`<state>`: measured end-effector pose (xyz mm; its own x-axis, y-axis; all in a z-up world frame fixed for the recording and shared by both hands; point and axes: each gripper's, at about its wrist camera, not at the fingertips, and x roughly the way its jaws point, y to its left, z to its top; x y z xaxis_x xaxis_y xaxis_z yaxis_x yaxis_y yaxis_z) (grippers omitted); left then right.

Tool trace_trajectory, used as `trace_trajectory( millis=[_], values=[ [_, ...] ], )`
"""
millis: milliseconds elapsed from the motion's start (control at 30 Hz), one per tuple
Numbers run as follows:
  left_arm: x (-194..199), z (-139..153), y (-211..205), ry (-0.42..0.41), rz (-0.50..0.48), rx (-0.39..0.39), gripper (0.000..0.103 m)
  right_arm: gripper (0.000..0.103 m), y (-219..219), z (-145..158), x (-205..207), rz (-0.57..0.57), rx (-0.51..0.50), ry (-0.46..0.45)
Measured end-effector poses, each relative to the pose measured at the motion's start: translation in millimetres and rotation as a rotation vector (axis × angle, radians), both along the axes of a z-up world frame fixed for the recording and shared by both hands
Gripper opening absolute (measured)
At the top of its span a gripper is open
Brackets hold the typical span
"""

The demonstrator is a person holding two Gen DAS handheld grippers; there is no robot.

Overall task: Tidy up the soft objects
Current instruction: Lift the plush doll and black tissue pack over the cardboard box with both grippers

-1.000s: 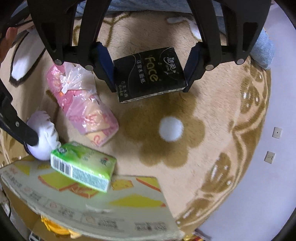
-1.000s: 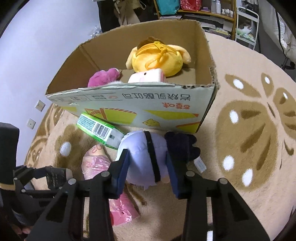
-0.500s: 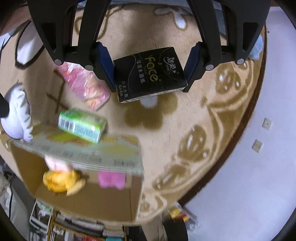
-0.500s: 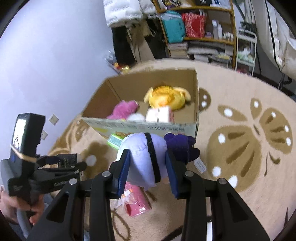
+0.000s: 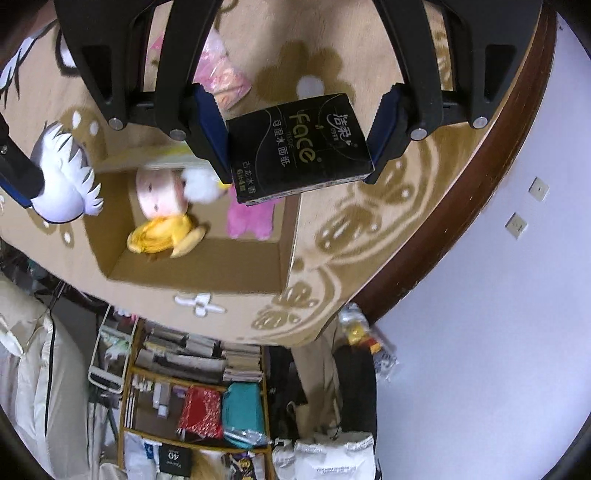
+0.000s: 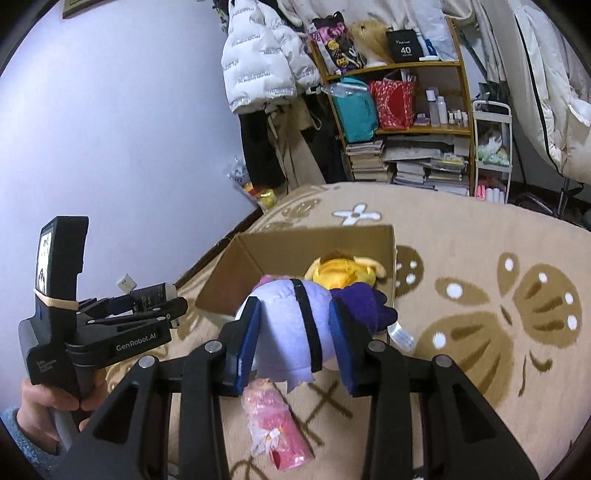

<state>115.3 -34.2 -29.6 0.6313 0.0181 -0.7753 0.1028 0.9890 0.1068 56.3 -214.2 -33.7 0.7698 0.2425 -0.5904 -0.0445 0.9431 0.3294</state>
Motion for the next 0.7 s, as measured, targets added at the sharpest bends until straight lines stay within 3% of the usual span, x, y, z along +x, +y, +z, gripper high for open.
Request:
trace_trajectory(
  millis=[200,500,567,600,700],
  values=[
    [15,9,-15,-0.048,-0.034,0.046,0.068,0.039,-4,9,15,-0.004,-0.005,-0.038],
    [38,-7,-34,-0.063,-0.075,0.057,0.068,0.039,11,9,46,0.051,-0.095,-0.098],
    [43,-10,-34,-0.055,-0.072,0.054,0.068,0.033,14,4,52,0.063,-0.122,-0.091],
    [46,-12,-34,-0.051,-0.072,0.046,0.068,0.02,14,1,55,0.064,-0.133,-0.084],
    [51,-19,-32,-0.032,-0.071,0.03,0.068,0.019,13,-11,63,0.068,-0.149,-0.053]
  ],
)
